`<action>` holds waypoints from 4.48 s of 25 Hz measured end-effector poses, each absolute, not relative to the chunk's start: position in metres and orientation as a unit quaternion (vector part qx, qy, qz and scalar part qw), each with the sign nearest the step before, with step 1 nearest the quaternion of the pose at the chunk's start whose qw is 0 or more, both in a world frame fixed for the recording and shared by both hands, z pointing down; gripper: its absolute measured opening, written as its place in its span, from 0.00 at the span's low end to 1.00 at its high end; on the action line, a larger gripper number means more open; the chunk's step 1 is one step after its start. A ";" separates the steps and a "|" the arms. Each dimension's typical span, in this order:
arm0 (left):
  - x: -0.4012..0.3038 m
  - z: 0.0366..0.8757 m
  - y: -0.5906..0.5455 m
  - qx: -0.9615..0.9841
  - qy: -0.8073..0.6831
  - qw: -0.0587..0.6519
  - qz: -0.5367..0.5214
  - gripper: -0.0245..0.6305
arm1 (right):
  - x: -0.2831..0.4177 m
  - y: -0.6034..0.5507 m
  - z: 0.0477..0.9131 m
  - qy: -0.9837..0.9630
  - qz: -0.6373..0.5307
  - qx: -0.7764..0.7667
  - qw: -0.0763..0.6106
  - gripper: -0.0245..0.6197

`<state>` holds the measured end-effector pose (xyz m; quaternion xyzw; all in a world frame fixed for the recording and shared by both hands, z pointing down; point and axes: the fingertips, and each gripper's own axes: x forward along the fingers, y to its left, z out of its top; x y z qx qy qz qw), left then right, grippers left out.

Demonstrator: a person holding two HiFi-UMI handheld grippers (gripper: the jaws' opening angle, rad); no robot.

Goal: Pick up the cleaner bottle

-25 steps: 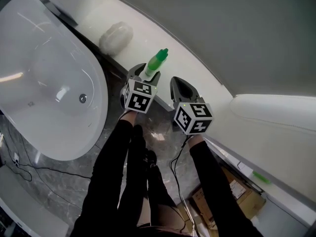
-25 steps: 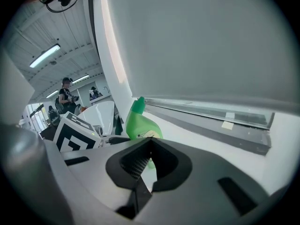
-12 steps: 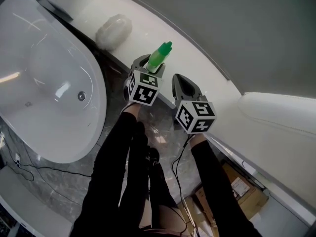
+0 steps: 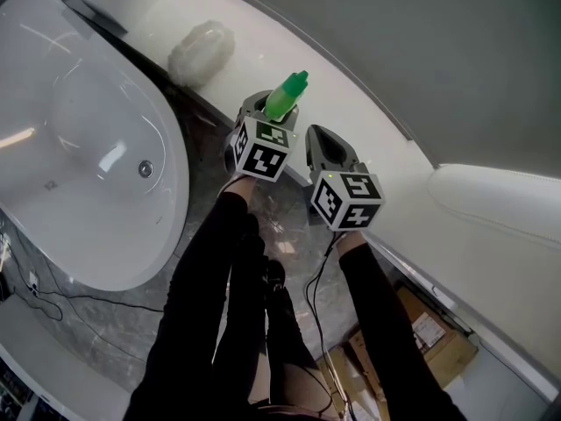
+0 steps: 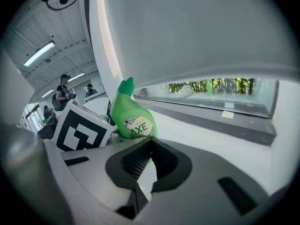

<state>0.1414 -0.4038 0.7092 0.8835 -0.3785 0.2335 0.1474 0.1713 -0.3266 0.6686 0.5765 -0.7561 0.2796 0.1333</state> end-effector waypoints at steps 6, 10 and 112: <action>0.142 0.708 -0.405 0.884 -0.380 0.130 0.238 0.34 | 0.176 -0.324 0.670 -0.754 0.279 0.579 0.135 0.04; 0.137 0.706 -0.402 0.883 -0.383 0.128 0.238 0.33 | 0.175 -0.323 0.668 -0.754 0.278 0.580 0.138 0.04; -0.207 0.431 -0.227 0.759 -0.613 0.120 0.182 0.33 | -0.144 -0.241 0.440 -0.929 0.154 0.294 0.164 0.04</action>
